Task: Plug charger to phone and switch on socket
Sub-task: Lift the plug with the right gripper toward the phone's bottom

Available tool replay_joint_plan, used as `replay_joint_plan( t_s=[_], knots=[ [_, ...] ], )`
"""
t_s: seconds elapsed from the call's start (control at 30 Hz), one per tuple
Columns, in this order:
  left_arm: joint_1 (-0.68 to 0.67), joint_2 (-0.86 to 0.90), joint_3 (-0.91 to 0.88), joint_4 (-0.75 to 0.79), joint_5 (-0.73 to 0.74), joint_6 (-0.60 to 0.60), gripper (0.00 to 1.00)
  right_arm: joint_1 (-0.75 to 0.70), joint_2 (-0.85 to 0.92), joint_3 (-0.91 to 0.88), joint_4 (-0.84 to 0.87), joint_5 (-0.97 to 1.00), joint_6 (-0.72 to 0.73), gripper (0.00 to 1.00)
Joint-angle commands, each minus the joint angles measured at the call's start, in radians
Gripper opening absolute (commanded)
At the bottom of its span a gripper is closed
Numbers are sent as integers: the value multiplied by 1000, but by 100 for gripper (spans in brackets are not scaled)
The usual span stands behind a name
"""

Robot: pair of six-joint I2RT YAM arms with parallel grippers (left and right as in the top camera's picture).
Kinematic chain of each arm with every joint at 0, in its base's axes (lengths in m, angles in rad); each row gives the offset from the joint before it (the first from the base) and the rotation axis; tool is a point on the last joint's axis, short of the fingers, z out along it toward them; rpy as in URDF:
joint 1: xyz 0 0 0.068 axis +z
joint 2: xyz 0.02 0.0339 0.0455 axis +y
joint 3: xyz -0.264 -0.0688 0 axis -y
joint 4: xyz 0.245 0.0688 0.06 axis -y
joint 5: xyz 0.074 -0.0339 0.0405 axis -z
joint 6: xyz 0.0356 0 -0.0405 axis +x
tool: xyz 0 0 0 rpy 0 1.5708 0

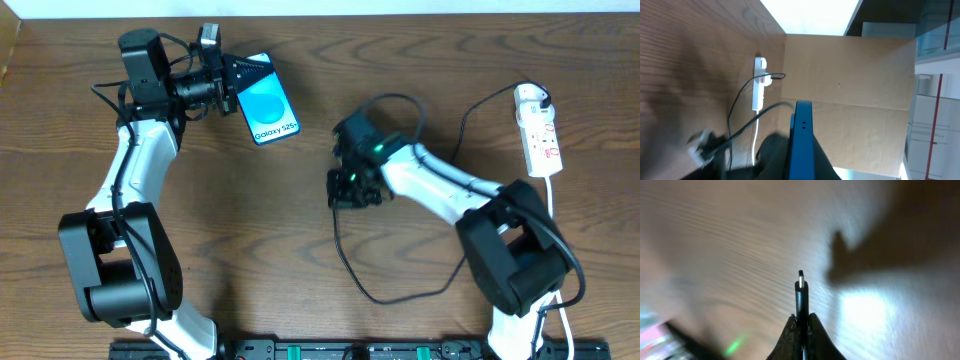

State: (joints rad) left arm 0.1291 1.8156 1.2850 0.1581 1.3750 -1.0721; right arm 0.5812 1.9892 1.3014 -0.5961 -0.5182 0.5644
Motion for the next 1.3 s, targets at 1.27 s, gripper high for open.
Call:
replay_joint_plan(
  t_s=[1.27],
  knots=[
    [-12, -23, -6, 636, -137, -198, 7, -141, 9, 8, 1120, -1041, 90, 1]
  ],
)
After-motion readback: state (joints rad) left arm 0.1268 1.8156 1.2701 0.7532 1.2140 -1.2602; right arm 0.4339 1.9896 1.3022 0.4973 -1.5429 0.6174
